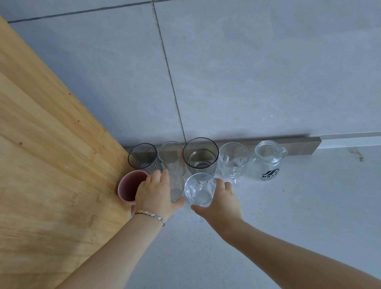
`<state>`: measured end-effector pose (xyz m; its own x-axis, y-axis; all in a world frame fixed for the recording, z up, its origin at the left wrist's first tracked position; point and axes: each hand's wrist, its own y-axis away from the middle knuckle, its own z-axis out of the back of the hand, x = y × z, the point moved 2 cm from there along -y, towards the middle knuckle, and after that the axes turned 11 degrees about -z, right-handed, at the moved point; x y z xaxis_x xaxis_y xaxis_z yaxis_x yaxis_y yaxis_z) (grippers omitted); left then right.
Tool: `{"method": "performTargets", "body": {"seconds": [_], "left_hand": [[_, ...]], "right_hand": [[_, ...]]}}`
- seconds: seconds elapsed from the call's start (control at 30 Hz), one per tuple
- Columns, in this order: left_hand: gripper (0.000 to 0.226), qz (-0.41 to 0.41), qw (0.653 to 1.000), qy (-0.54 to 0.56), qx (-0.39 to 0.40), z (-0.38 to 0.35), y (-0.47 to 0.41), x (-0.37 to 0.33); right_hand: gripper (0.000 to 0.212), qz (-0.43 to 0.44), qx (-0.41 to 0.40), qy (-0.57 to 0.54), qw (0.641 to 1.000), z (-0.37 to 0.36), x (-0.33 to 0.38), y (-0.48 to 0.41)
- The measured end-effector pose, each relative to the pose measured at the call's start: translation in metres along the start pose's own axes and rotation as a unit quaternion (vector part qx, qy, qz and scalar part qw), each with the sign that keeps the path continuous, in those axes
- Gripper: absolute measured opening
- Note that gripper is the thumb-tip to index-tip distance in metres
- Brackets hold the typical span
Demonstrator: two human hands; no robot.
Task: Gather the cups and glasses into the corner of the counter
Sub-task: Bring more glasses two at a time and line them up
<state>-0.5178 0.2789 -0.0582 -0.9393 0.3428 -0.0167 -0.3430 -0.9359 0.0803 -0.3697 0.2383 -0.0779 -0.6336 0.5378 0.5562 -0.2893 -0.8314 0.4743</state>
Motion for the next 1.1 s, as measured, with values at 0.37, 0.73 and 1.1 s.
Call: {"method": "performTargets", "body": {"seconds": [0.37, 0.73, 1.1], "left_hand": [[0.097, 0.008, 0.997, -0.06, 0.052, 0.014, 0.015, -0.012], [0.005, -0.067, 0.961, 0.093, 0.252, 0.019, 0.056, -0.151], [0.014, -0.282, 0.912, 0.143, 0.26, 0.031, 0.078, -0.553]], "right_hand": [[0.102, -0.043, 0.041, 0.046, 0.997, 0.008, -0.005, 0.01], [0.032, -0.015, 0.125, 0.211, 0.969, 0.14, -0.153, 0.057], [0.028, -0.191, 0.008, 0.122, 0.974, 0.375, -0.471, 0.181]]}}
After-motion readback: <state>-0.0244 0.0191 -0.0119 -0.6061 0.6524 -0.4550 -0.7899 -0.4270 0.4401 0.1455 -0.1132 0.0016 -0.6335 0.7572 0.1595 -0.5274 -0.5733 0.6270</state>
